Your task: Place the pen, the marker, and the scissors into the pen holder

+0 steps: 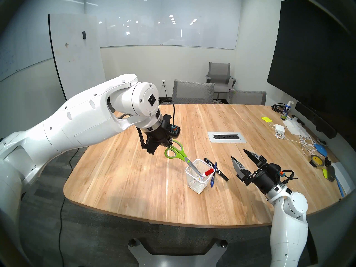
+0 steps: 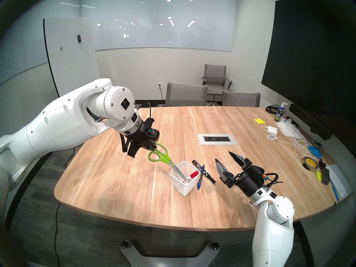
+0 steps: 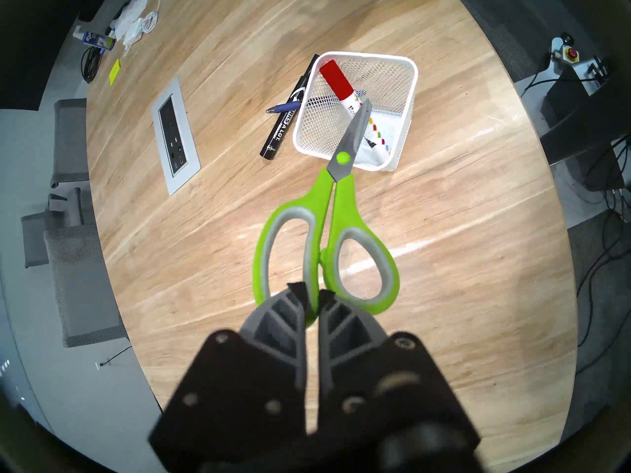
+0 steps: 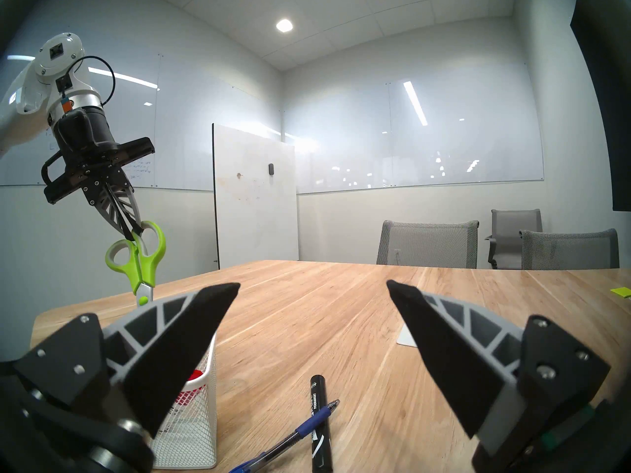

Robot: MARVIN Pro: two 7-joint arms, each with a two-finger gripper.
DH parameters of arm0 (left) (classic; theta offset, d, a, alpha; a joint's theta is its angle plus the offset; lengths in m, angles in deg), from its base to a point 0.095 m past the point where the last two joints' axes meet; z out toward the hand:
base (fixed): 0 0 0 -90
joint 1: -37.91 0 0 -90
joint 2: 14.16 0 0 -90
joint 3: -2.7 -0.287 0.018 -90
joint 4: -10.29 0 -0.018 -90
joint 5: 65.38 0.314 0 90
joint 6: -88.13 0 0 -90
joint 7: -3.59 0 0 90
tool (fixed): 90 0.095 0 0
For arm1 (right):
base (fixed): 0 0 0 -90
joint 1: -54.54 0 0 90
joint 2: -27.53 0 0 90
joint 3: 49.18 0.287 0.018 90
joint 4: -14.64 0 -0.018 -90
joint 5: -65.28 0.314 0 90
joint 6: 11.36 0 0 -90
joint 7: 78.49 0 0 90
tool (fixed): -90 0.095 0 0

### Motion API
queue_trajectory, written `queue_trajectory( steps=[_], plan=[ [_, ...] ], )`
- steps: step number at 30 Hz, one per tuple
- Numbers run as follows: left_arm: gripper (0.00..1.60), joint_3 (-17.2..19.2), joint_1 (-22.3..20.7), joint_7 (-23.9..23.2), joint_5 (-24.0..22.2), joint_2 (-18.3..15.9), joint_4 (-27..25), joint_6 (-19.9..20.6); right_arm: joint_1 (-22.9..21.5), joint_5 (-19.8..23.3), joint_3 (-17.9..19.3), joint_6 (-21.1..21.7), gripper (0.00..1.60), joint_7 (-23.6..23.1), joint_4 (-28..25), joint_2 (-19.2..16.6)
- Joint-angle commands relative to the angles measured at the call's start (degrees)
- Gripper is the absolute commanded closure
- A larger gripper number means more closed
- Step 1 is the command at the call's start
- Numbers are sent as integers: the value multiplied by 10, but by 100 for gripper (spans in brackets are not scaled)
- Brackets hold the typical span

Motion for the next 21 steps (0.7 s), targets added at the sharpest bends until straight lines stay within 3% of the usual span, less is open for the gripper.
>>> queue_trajectory(
  steps=[1, 21],
  plan=[
    [160, 3, -18, -2, 6, 25, 10, -2, -5, 2, -1, 1, 0, 0, -10, 1],
    [160, -24, -42, -26, 48, 73, 33, -35, -6, 1, 0, 1, 0, -1, -10, 2]
  ],
)
